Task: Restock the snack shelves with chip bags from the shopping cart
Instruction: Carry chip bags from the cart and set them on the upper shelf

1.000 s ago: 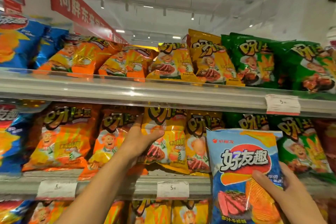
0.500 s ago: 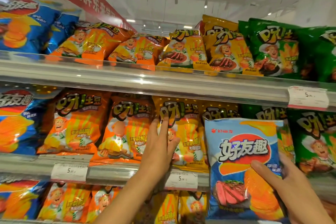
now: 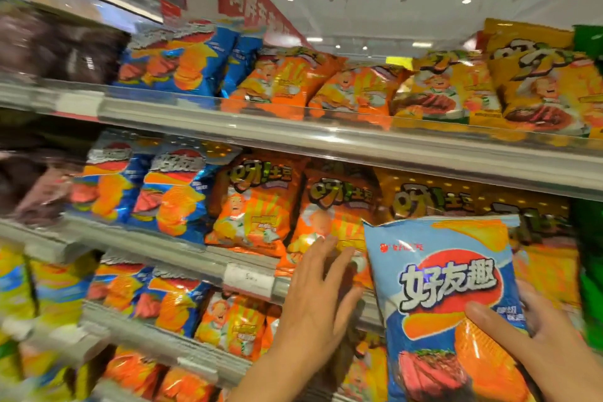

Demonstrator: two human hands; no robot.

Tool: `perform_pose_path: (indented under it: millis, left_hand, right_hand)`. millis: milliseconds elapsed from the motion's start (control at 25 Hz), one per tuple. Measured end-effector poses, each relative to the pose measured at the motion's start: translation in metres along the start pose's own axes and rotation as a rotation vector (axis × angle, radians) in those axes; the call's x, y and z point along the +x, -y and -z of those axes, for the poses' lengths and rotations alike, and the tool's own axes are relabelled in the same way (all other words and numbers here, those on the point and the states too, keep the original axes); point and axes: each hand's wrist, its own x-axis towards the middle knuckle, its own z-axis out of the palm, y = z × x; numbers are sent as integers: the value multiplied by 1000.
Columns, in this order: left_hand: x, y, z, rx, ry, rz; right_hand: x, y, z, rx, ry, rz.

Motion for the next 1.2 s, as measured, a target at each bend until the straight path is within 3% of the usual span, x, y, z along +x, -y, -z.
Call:
perform_pose_path:
  millis: [120, 280, 440, 600, 720, 880, 1000, 1200]
  left_hand:
    - [-14, 33, 39, 37, -42, 90]
    - [-22, 54, 96, 14, -109, 45]
    - [18, 66, 165, 50, -271, -7]
    - [76, 91, 230, 213, -393, 47]
    - [120, 117, 258, 254, -331, 76]
    - [142, 154, 250, 333, -95, 98]
    - [137, 169, 232, 454, -192, 155]
    - [138, 174, 224, 311, -260, 109]
  right_hand:
    - [2, 16, -46, 4, 101, 38]
    - [3, 46, -99, -11, 193, 210]
    - [1, 108, -140, -35, 334, 362]
    - [32, 165, -193, 182, 391, 516]
    - [67, 209, -233, 319, 360, 506]
    - [118, 265, -277, 436, 264, 486]
    - [156, 288, -310, 513, 185, 428]
    - [204, 293, -370, 544, 73, 266]
